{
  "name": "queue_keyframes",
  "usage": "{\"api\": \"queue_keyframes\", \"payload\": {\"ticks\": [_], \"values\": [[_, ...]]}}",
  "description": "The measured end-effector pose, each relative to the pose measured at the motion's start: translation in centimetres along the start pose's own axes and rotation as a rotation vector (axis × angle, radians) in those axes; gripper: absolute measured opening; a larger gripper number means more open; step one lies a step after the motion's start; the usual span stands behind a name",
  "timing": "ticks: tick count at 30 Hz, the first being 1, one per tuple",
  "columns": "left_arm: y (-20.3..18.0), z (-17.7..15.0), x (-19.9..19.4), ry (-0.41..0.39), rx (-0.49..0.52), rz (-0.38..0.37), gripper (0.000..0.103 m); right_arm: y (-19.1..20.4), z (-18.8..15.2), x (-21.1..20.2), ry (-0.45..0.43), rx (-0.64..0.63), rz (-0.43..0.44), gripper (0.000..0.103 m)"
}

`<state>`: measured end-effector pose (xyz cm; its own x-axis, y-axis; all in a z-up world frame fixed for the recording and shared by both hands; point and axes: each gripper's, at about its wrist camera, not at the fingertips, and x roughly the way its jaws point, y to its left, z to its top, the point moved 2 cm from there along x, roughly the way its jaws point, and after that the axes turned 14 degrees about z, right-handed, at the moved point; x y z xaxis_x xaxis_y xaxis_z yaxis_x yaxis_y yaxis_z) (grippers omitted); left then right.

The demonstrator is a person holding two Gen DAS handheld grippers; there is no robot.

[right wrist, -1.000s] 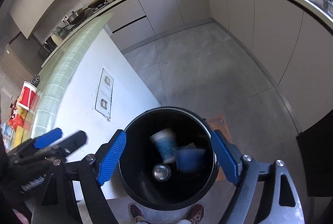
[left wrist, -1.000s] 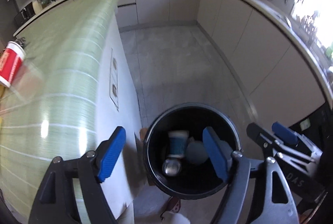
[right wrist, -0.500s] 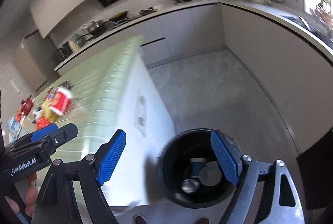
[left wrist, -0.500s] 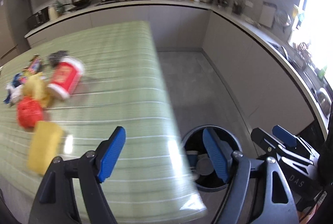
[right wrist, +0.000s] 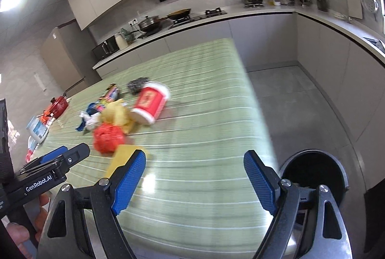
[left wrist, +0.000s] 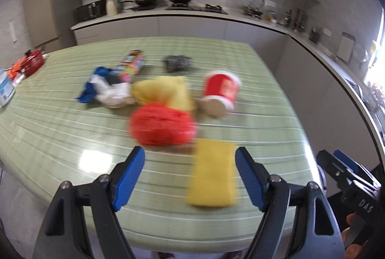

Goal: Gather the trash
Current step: 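Move both tools back over the island toward the sponge and red bag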

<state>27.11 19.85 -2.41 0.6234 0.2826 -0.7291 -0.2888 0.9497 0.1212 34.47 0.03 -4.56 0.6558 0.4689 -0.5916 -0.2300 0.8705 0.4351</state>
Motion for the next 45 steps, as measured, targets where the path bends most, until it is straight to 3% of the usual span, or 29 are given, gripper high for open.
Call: {"api": "queue_keyframes", "payload": {"ticks": [7,14,21,31,45], "values": [[7.3,0.0,2.7,0.022,-0.046,0.040,0.079,5.8,-2.0,4.5,0.031,0.003,0.017,0.085],[8.6,-0.4,4.1,0.037,-0.028,0.032,0.079,8.9,-3.9,8.8,0.108,-0.013,0.017,0.085],[7.6,-0.5,5.1,0.043,0.004,0.037,0.079,8.4,-5.2,12.0,0.169,0.034,0.030,0.085],[6.5,-1.9,6.2,0.043,0.044,0.042,0.079,8.7,-5.3,13.7,0.208,-0.036,-0.015,0.085],[5.1,-1.9,6.4,0.043,0.064,0.019,0.079,3.7,-3.6,12.1,0.156,0.010,-0.137,0.078]]}}
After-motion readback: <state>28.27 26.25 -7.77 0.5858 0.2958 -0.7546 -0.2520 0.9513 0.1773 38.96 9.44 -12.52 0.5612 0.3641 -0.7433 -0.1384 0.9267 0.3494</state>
